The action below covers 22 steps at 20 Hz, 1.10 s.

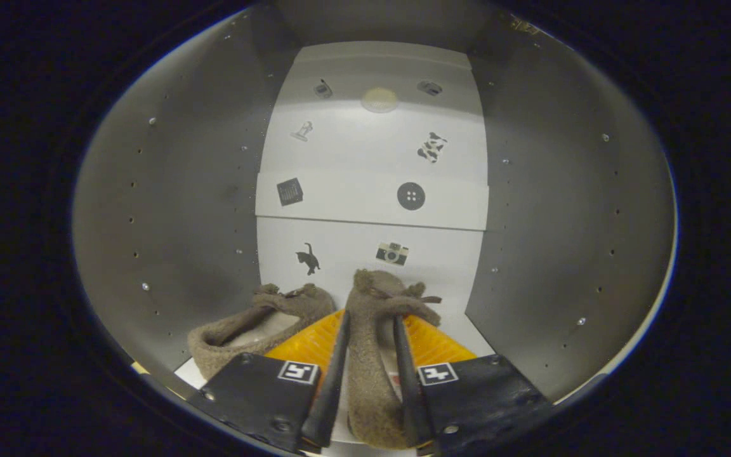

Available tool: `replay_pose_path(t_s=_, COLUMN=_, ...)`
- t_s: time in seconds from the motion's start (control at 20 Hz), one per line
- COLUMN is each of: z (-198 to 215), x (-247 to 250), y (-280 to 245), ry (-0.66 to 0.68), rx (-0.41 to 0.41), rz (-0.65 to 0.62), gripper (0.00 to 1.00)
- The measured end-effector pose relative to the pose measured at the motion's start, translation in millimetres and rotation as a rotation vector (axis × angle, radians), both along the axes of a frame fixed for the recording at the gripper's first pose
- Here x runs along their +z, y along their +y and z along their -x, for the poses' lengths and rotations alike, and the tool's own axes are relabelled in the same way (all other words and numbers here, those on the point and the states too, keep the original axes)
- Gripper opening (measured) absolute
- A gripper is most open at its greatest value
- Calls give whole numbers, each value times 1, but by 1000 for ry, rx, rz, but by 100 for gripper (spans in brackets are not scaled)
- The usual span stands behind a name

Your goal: Open the shoe cabinet door, grab the shoes and put them into the shoe cabinet, then close the shoe cabinet door.

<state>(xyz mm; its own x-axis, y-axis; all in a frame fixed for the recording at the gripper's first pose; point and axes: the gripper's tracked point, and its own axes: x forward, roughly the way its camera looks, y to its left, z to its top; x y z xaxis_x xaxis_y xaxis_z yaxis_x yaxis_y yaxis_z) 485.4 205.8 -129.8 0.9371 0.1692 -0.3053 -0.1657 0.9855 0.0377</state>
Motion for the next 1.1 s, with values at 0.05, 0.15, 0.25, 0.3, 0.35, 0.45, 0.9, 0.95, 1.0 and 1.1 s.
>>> replay_pose_path(t_s=0.05, z=4, x=6, y=-3, ry=-20, rx=-14, rz=-4, gripper=53)
replay_pose_path(t_s=0.15, z=16, x=26, y=-13, ry=-78, rx=-43, rz=8, gripper=69)
replay_pose_path(t_s=0.25, z=33, x=46, y=-24, ry=-106, rx=-74, rz=25, gripper=86)
replay_pose_path(t_s=0.3, z=47, x=57, y=-25, ry=-112, rx=-74, rz=16, gripper=95)
replay_pose_path(t_s=0.35, z=63, x=69, y=-23, ry=-118, rx=-61, rz=-10, gripper=100)
replay_pose_path(t_s=0.45, z=99, x=90, y=-25, ry=-118, rx=-42, rz=-59, gripper=100)
replay_pose_path(t_s=0.9, z=286, x=167, y=-86, ry=-204, rx=-56, rz=-64, gripper=100)
replay_pose_path(t_s=0.95, z=306, x=176, y=-96, ry=-234, rx=-57, rz=-47, gripper=100)
replay_pose_path(t_s=1.0, z=323, x=180, y=-106, ry=-255, rx=-57, rz=-42, gripper=100)
replay_pose_path(t_s=1.1, z=356, x=190, y=-136, ry=-307, rx=-90, rz=-47, gripper=100)
